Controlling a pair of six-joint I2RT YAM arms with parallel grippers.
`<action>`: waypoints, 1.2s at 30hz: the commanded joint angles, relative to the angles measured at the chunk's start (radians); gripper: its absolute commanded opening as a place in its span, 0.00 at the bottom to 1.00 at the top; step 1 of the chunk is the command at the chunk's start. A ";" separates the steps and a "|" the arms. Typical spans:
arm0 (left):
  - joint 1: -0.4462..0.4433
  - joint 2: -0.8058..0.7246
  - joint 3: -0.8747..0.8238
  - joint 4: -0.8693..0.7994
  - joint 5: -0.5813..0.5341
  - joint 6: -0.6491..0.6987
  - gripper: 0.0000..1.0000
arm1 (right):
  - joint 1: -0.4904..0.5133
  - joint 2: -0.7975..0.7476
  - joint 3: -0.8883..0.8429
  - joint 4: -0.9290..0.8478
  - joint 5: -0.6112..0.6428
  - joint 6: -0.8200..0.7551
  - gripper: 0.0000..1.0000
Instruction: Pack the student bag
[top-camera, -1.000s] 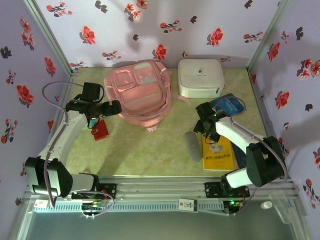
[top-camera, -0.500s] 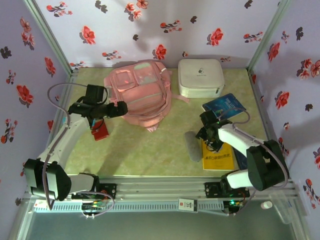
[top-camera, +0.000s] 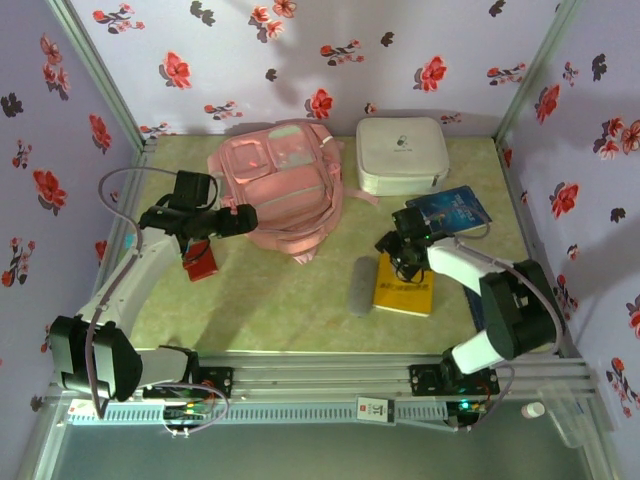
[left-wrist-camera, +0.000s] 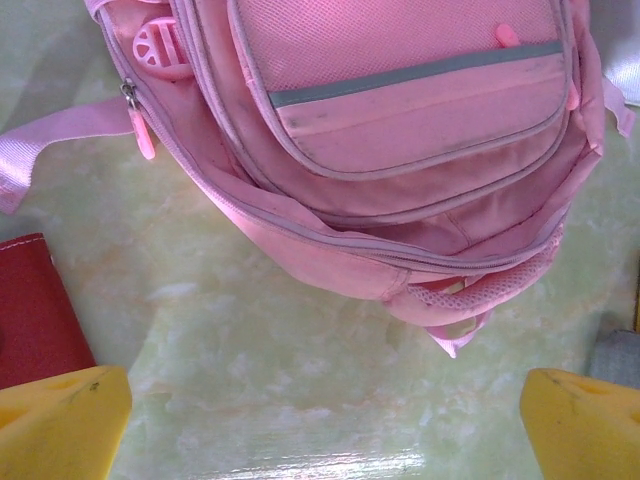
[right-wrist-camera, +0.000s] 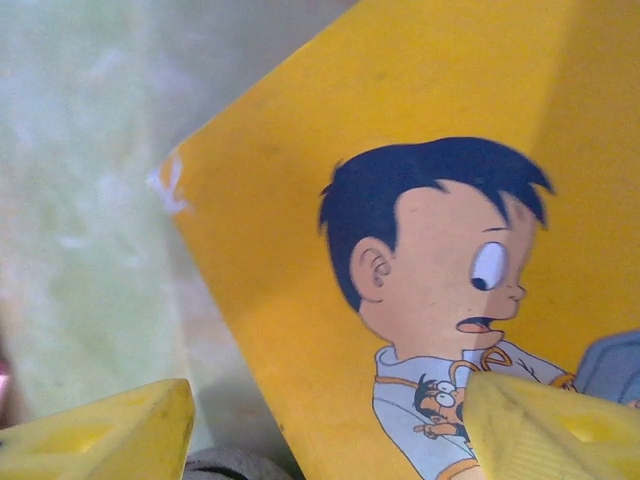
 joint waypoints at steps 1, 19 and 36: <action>-0.014 0.018 -0.011 0.015 0.048 -0.006 1.00 | 0.017 0.099 0.046 0.117 -0.081 0.037 0.71; -0.367 0.191 0.088 0.143 0.107 -0.050 1.00 | -0.038 -0.230 -0.005 -0.281 0.182 -0.190 0.71; -0.618 0.840 0.696 -0.009 -0.039 -0.095 0.72 | -0.182 -0.226 -0.148 -0.111 -0.026 -0.341 0.54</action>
